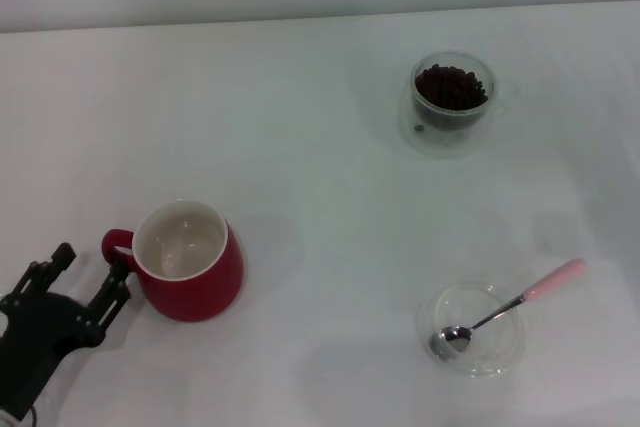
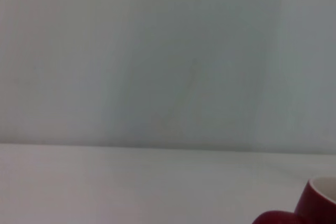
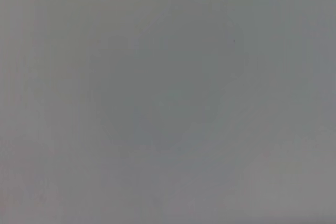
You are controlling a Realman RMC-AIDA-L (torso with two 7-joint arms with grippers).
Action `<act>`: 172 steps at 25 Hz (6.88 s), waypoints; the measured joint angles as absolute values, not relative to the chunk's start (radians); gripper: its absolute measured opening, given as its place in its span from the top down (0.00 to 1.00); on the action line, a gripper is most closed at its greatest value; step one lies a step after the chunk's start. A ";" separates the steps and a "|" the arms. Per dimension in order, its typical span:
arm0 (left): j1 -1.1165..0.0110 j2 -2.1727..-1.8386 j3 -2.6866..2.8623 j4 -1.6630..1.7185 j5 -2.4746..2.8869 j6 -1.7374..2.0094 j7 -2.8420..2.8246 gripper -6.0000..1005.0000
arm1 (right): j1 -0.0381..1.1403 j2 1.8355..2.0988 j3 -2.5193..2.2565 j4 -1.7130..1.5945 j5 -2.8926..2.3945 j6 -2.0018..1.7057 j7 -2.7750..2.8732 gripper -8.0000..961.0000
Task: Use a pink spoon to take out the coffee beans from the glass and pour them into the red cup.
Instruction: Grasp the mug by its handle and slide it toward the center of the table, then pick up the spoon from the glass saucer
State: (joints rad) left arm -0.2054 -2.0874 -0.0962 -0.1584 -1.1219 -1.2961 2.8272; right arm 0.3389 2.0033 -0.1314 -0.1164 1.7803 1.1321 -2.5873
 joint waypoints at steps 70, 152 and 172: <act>-0.427 -2.083 -0.095 -0.202 -0.994 -1.092 2.818 0.86 | 0.339 2.003 -0.140 -0.117 1.779 1.132 -2.589 0.74; -0.254 -2.082 -0.262 -0.120 -0.927 -1.326 2.827 0.35 | 0.143 1.909 -0.192 -0.285 1.448 1.325 -1.744 0.30; -0.315 -2.079 -0.268 -0.044 -1.242 -1.492 2.826 0.36 | 0.106 1.965 -0.234 -0.157 1.333 1.526 -1.585 0.29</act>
State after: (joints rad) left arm -0.3151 -2.0786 -0.2685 -0.0445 -1.2416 -1.4920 2.8257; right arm 0.1058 1.9654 -0.2337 -0.1566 1.3329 1.5256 -1.5853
